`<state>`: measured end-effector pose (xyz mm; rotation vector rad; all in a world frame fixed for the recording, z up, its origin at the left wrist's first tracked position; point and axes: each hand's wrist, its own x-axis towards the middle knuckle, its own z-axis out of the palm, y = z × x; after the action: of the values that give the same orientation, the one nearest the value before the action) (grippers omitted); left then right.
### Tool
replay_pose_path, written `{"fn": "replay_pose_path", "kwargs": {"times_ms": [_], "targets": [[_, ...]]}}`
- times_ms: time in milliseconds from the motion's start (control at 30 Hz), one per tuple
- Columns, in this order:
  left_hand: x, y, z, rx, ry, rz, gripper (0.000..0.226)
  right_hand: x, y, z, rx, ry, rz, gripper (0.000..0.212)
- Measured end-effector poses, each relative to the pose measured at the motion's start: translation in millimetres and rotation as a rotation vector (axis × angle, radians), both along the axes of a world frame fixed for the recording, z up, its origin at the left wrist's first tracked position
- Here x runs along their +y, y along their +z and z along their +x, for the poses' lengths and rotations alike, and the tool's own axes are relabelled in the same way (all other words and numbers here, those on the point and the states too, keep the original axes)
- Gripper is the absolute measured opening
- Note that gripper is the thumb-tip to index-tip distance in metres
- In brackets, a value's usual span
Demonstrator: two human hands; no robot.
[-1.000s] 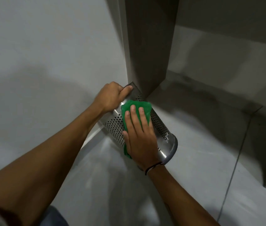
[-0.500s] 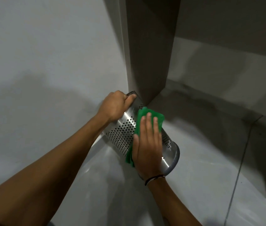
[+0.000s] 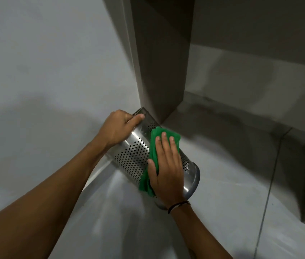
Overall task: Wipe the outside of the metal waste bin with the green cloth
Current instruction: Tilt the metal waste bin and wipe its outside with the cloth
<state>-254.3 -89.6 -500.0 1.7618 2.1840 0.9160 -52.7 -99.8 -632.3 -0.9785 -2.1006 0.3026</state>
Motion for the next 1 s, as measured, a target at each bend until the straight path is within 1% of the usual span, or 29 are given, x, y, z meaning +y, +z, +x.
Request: {"fn": "replay_pose_path", "kwargs": {"times_ms": [67,100,200,267,367,500,567,667,800,867,900,933,967,1000], "targets": [[-10,0,-5,-0.02,-0.051,0.022,0.062,6,4,0,0.049,-0.023,-0.067,0.063],[-17,-1,-8,0.002,-0.089,0.027,0.058,12,7,3,0.078,-0.017,-0.117,0.064],[-45,-12,-11,0.184,-0.14,0.036,0.049,40,16,14,0.111,0.056,-0.284,0.065],[-58,-22,-3,0.316,-0.103,0.057,0.058,54,20,22,0.1,0.123,-0.302,0.063],[-62,-33,11,0.35,-0.004,0.107,0.069,64,20,27,0.107,0.163,-0.327,0.061],[-54,-31,25,0.405,0.023,0.144,0.078,73,20,28,0.157,0.142,-0.368,0.06],[-51,-28,26,0.44,0.018,0.174,0.076,71,19,28,0.138,0.125,-0.343,0.061],[-49,-30,23,0.495,0.0,0.197,0.068,59,16,26,0.077,0.085,-0.233,0.066],[-43,-32,18,0.407,0.054,0.213,0.055,25,0,9,-0.043,0.1,0.006,0.078],[-40,-31,19,0.364,0.055,0.237,0.051,14,-13,8,-0.114,0.104,0.138,0.078],[-38,-31,20,0.341,0.054,0.251,0.048,16,-16,10,-0.129,0.104,0.171,0.077],[-37,-31,21,0.328,0.06,0.26,0.043,21,-15,11,-0.116,0.096,0.16,0.075],[-34,-30,23,0.323,0.072,0.267,0.037,29,-11,12,-0.072,0.074,0.093,0.073],[-31,-30,25,0.331,0.085,0.272,0.031,36,-6,11,0.004,0.032,-0.018,0.071]]}}
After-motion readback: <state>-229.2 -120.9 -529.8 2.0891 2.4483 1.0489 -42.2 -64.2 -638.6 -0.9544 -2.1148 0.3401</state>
